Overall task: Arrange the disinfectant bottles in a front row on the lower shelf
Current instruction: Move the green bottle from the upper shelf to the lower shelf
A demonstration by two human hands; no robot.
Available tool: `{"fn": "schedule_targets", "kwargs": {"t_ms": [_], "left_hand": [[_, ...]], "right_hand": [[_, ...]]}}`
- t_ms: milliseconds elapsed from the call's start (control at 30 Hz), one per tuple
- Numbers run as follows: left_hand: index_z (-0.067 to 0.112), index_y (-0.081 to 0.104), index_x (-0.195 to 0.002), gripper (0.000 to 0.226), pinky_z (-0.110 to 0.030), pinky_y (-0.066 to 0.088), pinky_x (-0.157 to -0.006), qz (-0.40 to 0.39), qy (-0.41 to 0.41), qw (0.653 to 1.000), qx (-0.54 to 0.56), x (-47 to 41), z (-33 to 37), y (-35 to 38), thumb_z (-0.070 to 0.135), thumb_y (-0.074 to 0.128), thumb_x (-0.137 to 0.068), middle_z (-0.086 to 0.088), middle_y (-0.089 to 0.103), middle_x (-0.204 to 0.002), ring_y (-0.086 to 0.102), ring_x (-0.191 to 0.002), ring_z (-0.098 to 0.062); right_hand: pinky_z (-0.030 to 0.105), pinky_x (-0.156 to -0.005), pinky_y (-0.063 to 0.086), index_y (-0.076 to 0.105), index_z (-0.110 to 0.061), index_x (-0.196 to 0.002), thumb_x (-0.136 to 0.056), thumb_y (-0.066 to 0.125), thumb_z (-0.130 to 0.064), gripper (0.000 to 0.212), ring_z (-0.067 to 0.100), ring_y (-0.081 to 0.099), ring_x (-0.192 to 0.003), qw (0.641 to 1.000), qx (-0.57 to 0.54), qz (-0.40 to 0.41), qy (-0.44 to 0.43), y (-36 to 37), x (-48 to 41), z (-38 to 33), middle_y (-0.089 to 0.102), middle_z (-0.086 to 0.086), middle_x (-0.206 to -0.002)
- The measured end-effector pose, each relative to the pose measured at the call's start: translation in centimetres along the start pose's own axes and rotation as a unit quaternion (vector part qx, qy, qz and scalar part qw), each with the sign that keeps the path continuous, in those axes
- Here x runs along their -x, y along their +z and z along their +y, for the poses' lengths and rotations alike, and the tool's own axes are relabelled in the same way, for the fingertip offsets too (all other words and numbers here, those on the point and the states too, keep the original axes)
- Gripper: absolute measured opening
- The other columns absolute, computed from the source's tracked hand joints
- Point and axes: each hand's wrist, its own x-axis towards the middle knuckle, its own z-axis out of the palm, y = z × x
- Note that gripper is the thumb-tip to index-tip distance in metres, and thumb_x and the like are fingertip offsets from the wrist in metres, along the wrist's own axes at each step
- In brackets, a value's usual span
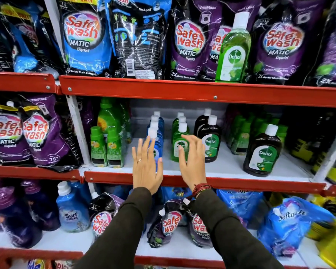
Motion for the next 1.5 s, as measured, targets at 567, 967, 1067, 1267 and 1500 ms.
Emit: {"fn": "schedule_targets", "kwargs": {"t_ms": [567, 967, 1067, 1267, 1500], "left_hand": [[0.009, 0.019, -0.16, 0.07, -0.053, -0.004, -0.127, 0.171, 0.149, 0.972, -0.066, -14.7, 12.3, -6.0, 0.035, 0.045, -0.099, -0.013, 0.015, -0.17, 0.007, -0.158, -0.034], [0.012, 0.037, -0.152, 0.06, -0.051, -0.002, -0.128, 0.156, 0.144, 0.969, -0.128, -16.4, 11.5, -4.9, 0.046, 0.035, -0.102, -0.009, 0.019, -0.169, 0.008, -0.158, -0.032], [0.012, 0.038, -0.151, 0.06, -0.052, 0.0, -0.128, 0.157, 0.142, 0.969, -0.126, -16.4, 11.5, -4.9, 0.046, 0.035, -0.102, -0.009, 0.02, -0.169, 0.009, -0.158, -0.032], [0.012, 0.038, -0.151, 0.061, -0.054, 0.005, -0.128, 0.155, 0.136, 0.969, -0.139, -16.3, 11.5, -4.8, 0.048, 0.033, -0.102, -0.01, 0.019, -0.169, 0.009, -0.158, -0.032], [0.012, 0.032, -0.155, 0.064, -0.053, 0.008, -0.127, 0.147, 0.14, 0.969, -0.142, -16.2, 11.4, -5.0, 0.048, 0.033, -0.103, -0.01, 0.022, -0.168, 0.013, -0.157, -0.031]], "right_hand": [[0.04, -0.115, 0.032, 0.054, -0.014, -0.14, -0.102, 0.053, -0.029, 0.041, 0.029, 0.045, -0.136, 0.966, 0.091, 0.205, -0.127, -11.4, -12.3, -5.3, 0.05, 0.011, -0.147], [0.043, -0.116, 0.042, 0.01, -0.018, -0.164, -0.105, 0.044, -0.015, 0.068, 0.035, 0.052, -0.14, 0.989, -0.1, -0.042, 0.096, -17.7, -20.9, -7.5, 0.048, 0.017, -0.157], [0.043, -0.114, 0.049, 0.026, -0.016, -0.159, -0.102, 0.051, -0.007, 0.063, 0.023, 0.058, -0.131, 0.984, -0.141, -0.027, 0.104, -17.6, -21.1, -7.1, 0.054, 0.006, -0.145], [0.049, -0.115, 0.048, 0.035, -0.018, -0.155, -0.092, 0.058, -0.016, 0.067, 0.024, 0.059, -0.133, 0.983, -0.174, 0.006, 0.06, -17.7, -21.5, -8.3, 0.056, 0.008, -0.148], [0.045, -0.109, 0.054, 0.038, -0.018, -0.155, -0.1, 0.056, -0.01, 0.059, 0.024, 0.064, -0.128, 0.976, -0.211, 0.003, 0.049, -18.8, -20.7, -9.6, 0.058, 0.011, -0.146]]}}
